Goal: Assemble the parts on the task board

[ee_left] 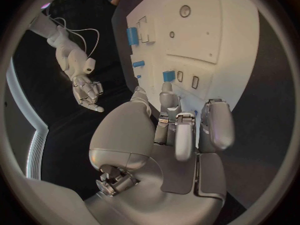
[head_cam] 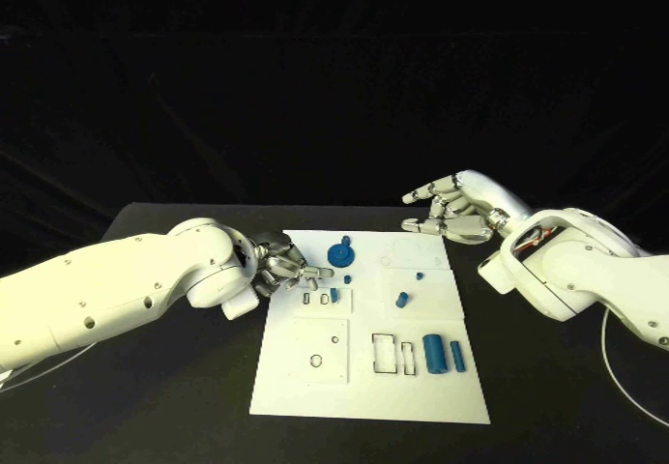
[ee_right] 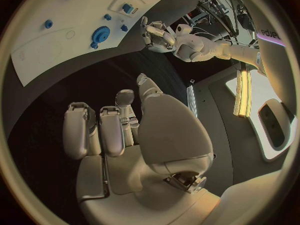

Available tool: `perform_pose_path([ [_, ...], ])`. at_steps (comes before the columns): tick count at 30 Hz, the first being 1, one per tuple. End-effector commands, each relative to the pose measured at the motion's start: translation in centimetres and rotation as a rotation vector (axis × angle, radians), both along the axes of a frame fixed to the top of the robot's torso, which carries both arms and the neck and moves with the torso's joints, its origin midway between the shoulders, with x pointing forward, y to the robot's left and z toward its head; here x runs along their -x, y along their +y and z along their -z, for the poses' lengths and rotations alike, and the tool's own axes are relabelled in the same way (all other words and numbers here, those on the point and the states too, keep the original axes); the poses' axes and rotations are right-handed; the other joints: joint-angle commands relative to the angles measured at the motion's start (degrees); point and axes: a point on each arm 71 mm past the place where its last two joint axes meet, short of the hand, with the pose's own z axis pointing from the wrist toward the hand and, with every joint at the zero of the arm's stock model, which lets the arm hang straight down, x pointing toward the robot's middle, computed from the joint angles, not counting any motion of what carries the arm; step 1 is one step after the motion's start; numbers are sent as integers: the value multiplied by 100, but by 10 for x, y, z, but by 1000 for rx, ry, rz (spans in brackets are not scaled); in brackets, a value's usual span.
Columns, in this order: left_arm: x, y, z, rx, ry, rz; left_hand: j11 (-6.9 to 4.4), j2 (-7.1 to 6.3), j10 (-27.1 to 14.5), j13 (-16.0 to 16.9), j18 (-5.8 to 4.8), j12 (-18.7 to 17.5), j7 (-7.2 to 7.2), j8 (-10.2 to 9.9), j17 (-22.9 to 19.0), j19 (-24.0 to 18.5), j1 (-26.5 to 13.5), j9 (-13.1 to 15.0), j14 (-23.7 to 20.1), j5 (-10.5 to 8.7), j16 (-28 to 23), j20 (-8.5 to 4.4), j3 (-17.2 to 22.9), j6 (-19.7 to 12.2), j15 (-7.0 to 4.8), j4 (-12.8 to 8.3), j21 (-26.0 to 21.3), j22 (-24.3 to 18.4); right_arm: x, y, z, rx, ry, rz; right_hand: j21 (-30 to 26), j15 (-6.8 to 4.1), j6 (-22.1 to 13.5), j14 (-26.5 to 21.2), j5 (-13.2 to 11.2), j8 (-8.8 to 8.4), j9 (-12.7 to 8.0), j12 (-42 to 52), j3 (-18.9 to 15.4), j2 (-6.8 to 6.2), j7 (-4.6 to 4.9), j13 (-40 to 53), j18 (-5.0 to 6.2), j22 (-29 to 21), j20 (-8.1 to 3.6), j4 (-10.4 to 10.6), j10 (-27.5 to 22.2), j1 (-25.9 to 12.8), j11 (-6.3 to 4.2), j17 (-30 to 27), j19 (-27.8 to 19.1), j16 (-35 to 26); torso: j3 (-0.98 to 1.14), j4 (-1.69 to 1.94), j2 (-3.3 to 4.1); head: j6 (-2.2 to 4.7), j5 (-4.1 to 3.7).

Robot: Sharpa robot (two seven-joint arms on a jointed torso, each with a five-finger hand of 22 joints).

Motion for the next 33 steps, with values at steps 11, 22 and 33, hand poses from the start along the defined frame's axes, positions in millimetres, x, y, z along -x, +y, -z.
perform_pose_path([
  [11, -27, -26, 2, -237, 27, 53, -85, 197, 254, 782, -268, 768, -119, 880, 1505, 416, -57, 844, 601, -31, 17, -66, -396, -342, -128, -8, 583, 970, -3, -8, 3, -14, 69, 9, -41, -13, 40, 213, 38, 37, 6, -41, 23, 14, -9, -39, 76, -45, 0, -1, -50, 44, -8, -49, -58, -61, 24, 10, -44, -49, 23],
  [22, -32, -44, 8, -308, 81, 146, -105, 297, 306, 903, -318, 880, -141, 1040, 1505, 524, -54, 1038, 601, -30, 17, -87, -453, -422, -147, -10, 717, 1206, -4, -8, 4, -1, 81, 11, -47, -18, 49, 212, 77, 39, 6, -37, 12, 18, -13, -51, 76, -48, -5, -1, -43, 48, -12, -57, -56, -75, 20, 9, -33, -99, 25],
  [33, -35, -55, 12, -334, 100, 178, -110, 324, 321, 939, -326, 912, -146, 1076, 1505, 543, -55, 1088, 601, -30, 17, -92, -468, -442, -152, -15, 739, 1245, -4, -7, 5, 6, 85, 11, -53, -21, 58, 212, 107, 42, 6, -36, 0, 18, -16, -62, 77, -55, -8, 3, -38, 45, -15, -67, -57, -88, 19, 11, -34, -142, 11],
])
